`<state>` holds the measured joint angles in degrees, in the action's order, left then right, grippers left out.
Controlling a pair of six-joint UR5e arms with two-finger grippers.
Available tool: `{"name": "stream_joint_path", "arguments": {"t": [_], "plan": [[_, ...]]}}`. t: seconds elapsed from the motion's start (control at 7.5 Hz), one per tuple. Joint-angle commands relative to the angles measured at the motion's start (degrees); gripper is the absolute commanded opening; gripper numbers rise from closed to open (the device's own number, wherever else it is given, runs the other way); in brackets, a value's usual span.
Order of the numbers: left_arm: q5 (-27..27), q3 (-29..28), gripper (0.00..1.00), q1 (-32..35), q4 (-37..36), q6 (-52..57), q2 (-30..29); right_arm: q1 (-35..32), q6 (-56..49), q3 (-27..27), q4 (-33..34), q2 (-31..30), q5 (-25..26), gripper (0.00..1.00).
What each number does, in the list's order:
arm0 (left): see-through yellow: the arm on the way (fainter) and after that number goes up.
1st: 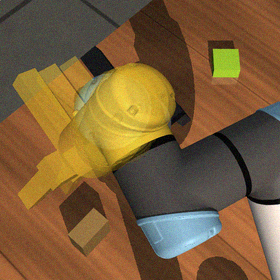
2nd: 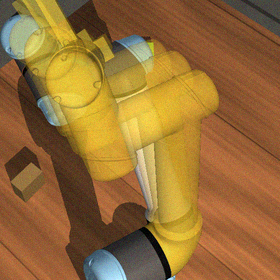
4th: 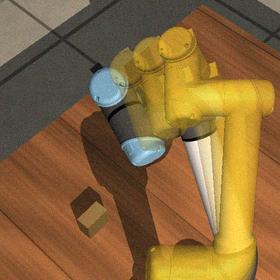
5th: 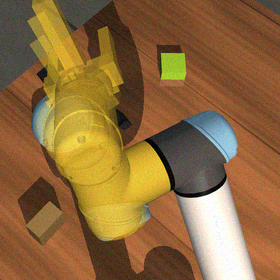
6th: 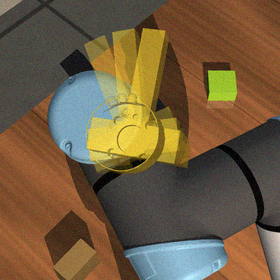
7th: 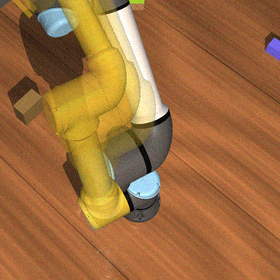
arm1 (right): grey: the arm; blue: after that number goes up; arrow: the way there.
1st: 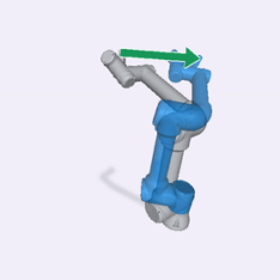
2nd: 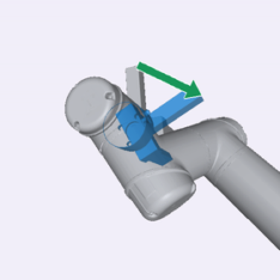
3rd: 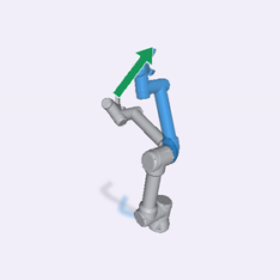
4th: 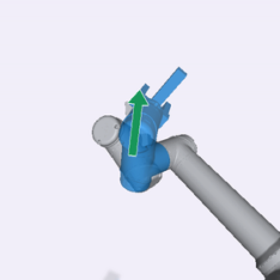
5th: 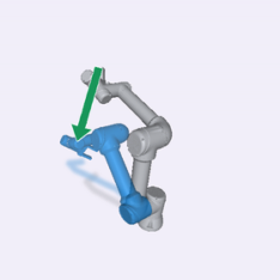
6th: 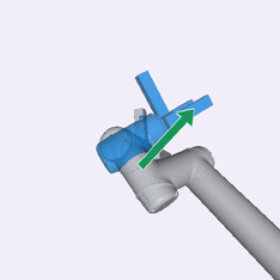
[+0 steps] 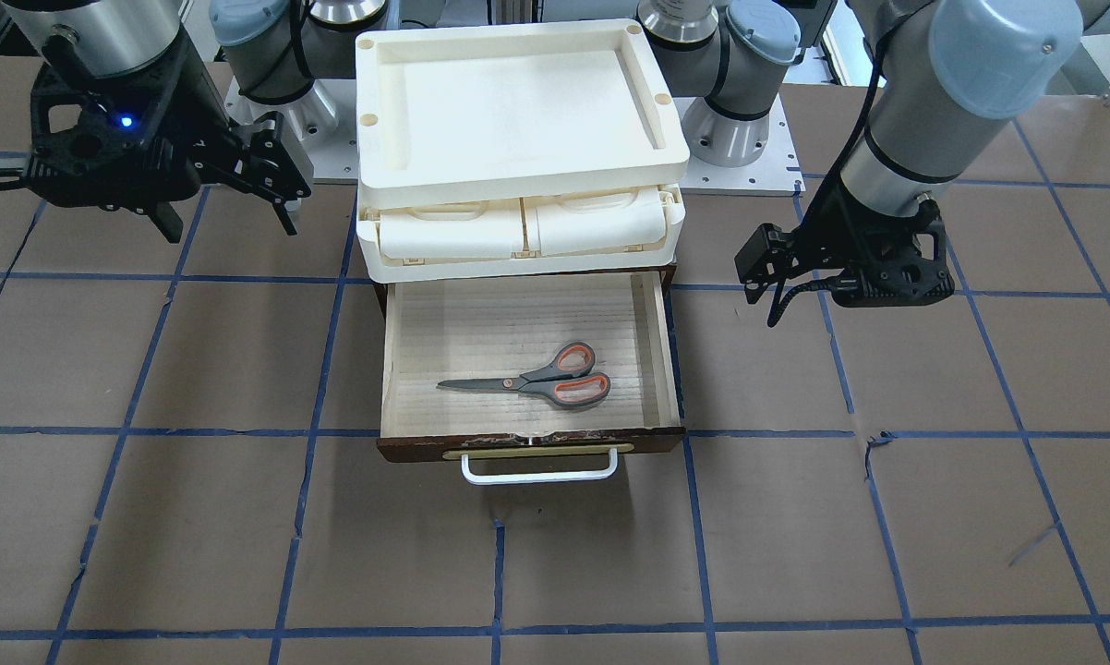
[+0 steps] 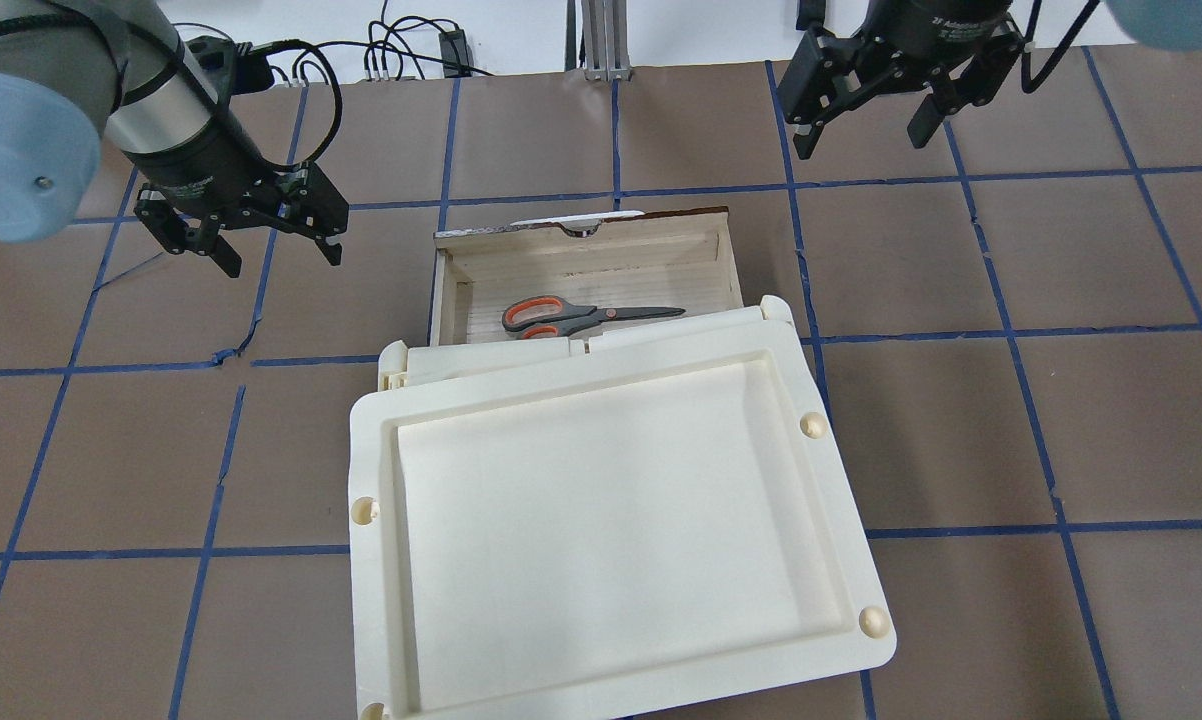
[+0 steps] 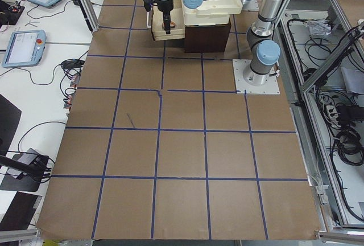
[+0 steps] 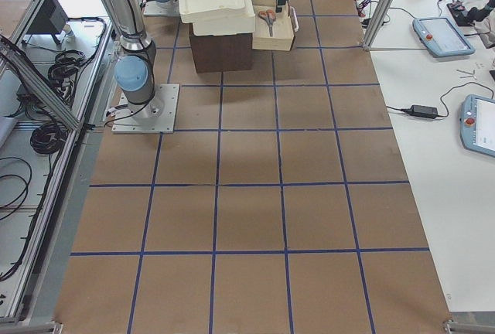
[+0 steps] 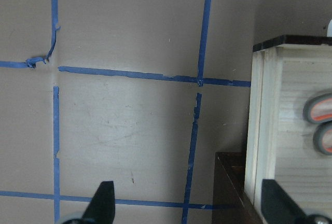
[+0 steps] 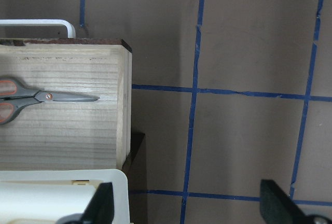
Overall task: Put scissors in drawer and close it
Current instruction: 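Raise the right gripper out of the drawer and withdraw it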
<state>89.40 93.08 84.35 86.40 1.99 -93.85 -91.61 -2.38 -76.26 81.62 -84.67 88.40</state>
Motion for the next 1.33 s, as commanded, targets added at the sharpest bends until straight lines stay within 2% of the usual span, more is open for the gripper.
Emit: {"name": "stream_joint_path", "arguments": {"t": [0.0, 0.13, 0.27, 0.53, 1.2], "plan": [[0.08, 0.26, 1.0, -0.06, 0.08, 0.03, 0.07, 0.46, 0.28, -0.99, -1.55, -0.49, 0.63, 1.0], [-0.01, 0.26, 1.0, -0.15, 0.08, -0.23, 0.07, 0.99, -0.25, -2.13, -1.03, -0.58, 0.46, 1.0], [-0.62, 0.34, 1.0, -0.15, 0.17, 0.29, -0.01, 2.56, -0.69, -3.01, 2.37, -0.67, 0.63, 1.0], [-0.98, 0.69, 1.0, -0.15, 0.17, 0.38, -0.01, 3.53, -1.31, -7.92, 3.1, -3.64, 1.51, 1.0], [-0.54, 0.78, 1.0, 0.2, 0.34, -0.14, 0.16, 2.92, -1.05, -8.3, 2.05, -4.62, 1.51, 1.0]]}}
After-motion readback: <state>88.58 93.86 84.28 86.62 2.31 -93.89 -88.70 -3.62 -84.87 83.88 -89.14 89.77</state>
